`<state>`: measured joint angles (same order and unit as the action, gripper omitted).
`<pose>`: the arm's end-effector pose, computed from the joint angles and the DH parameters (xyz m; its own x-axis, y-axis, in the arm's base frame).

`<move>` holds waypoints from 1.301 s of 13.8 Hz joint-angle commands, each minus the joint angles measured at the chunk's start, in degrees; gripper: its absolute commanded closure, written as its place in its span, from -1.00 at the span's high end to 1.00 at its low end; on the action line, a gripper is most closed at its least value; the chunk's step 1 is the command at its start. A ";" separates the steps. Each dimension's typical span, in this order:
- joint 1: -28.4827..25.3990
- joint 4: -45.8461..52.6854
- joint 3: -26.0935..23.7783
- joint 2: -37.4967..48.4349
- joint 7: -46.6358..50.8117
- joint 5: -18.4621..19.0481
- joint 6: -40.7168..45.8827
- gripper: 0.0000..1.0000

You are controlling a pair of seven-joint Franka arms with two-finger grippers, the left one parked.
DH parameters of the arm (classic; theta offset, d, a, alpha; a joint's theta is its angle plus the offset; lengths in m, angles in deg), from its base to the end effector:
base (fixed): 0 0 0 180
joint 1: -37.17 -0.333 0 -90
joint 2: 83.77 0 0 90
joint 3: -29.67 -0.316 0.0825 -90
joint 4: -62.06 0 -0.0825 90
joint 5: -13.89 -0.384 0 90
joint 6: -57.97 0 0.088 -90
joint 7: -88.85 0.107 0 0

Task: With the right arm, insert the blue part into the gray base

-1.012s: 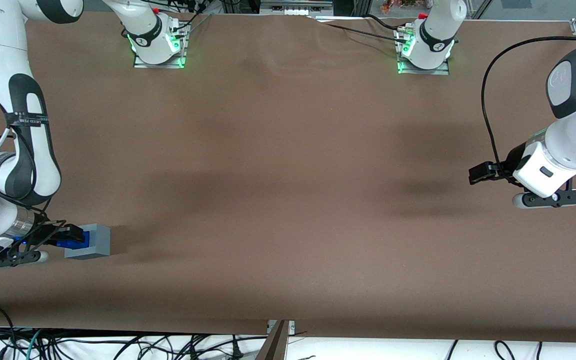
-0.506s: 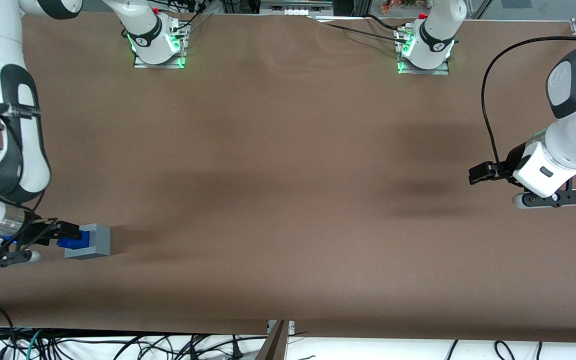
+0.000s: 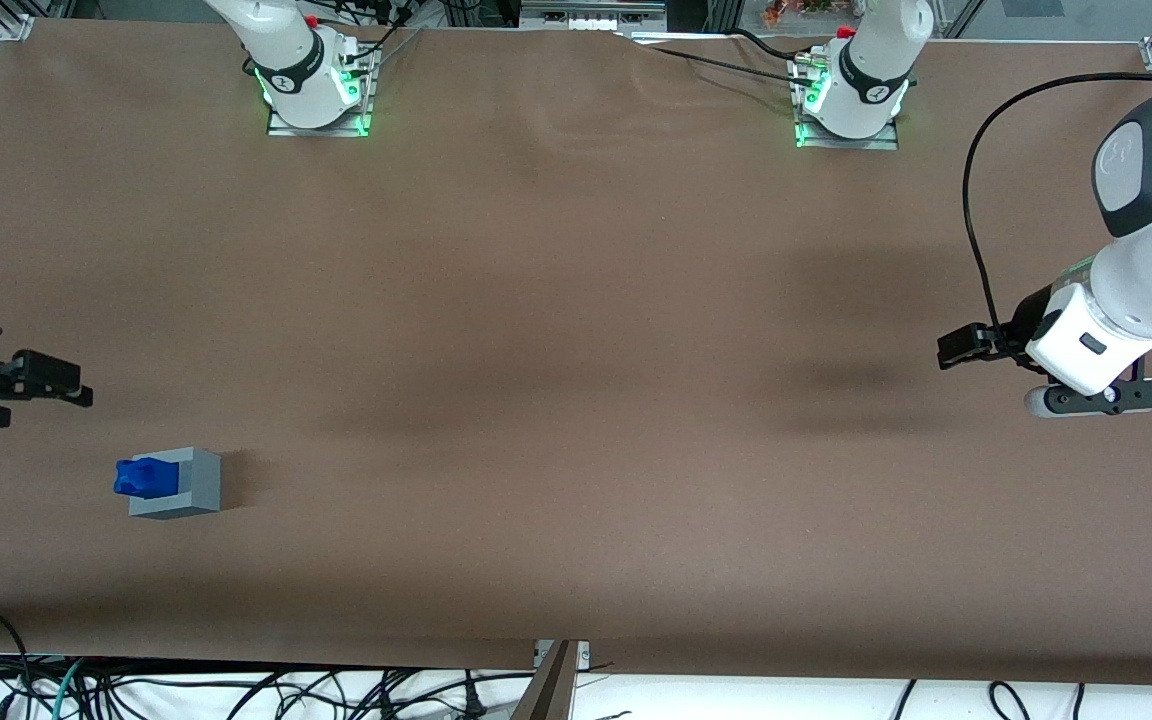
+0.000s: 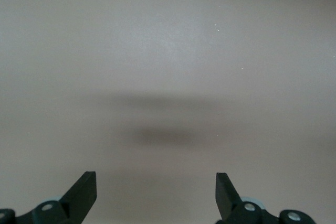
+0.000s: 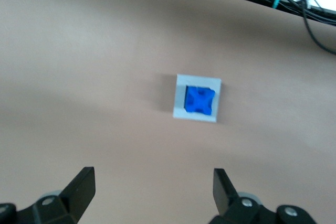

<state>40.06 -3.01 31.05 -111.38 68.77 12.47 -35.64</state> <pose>0.6952 -0.0452 0.5338 0.9616 0.2737 0.0200 0.2739 -0.9617 -0.0072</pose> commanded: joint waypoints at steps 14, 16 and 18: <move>-1.30 -20.01 -2.62 19.27 8.65 3.36 -1.57 0.99; -1.48 -19.48 -2.70 18.91 8.73 3.18 -1.75 0.99; -1.48 -19.56 -2.70 18.91 9.08 3.09 -1.93 0.99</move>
<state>37.98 -22.41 29.19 -93.08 76.74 15.13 -37.55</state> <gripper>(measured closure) 0.004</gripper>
